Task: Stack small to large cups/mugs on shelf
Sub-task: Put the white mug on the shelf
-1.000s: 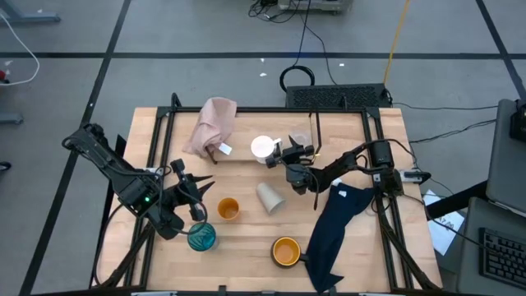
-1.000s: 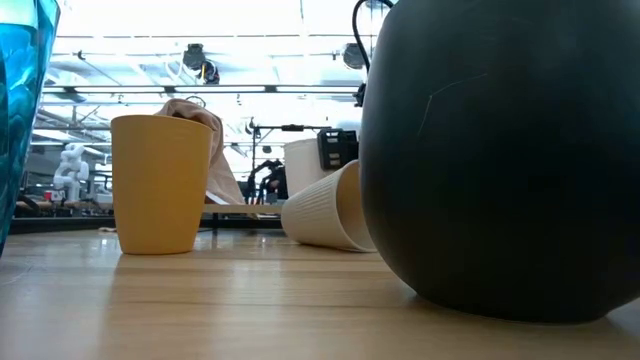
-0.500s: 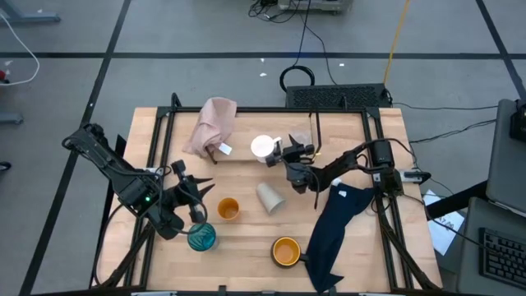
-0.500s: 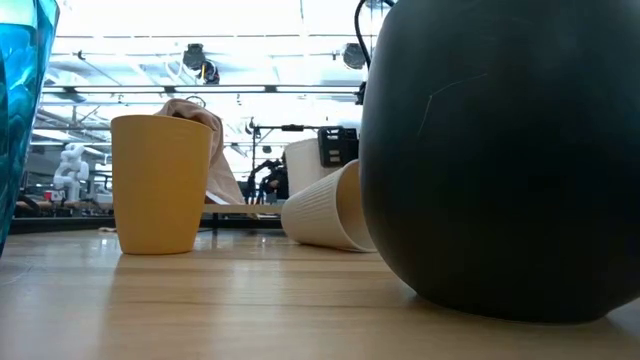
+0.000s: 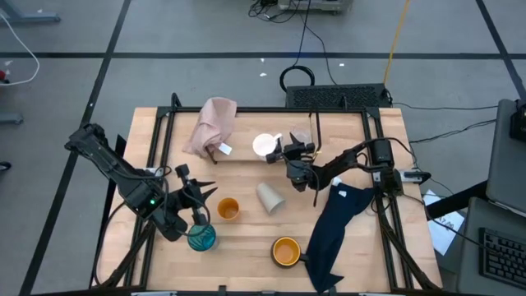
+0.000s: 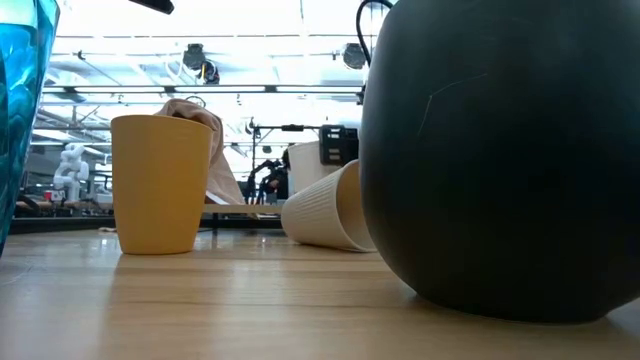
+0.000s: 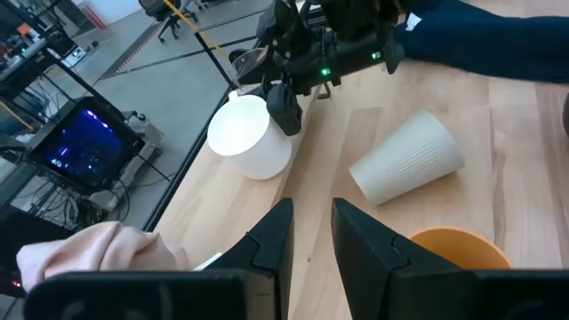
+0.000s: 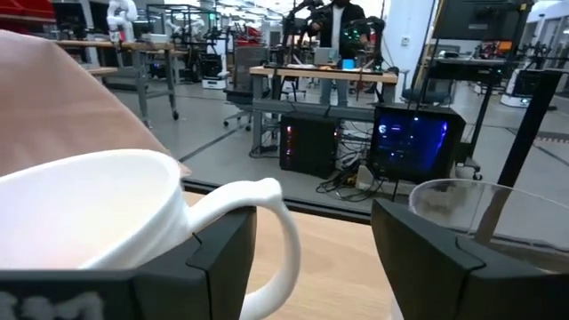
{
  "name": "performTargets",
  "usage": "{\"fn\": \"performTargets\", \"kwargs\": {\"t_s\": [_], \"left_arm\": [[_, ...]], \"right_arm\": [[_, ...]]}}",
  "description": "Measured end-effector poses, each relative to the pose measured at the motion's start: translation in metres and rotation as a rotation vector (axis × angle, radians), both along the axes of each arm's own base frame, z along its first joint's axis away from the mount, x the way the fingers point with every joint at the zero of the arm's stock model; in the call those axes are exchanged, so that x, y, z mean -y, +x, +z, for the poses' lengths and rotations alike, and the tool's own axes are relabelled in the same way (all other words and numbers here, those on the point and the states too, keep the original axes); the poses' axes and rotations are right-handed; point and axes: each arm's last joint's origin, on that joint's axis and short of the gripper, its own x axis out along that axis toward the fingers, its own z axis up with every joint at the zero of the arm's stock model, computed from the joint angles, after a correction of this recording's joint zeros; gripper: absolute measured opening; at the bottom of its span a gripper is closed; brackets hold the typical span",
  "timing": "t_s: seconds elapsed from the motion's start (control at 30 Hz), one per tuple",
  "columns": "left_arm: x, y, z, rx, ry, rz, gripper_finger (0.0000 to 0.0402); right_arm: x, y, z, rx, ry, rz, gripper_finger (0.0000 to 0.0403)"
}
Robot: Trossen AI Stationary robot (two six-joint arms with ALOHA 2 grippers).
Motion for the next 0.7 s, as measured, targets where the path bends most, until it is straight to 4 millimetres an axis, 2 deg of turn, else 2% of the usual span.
{"fn": "performTargets", "kwargs": {"t_s": [0.7], "left_arm": [[0.0, -0.0001, -0.0002, 0.002, -0.011, 0.003, 0.0081]], "right_arm": [[-0.0086, -0.0003, -0.0006, -0.128, -0.038, -0.003, 0.0282]]}}
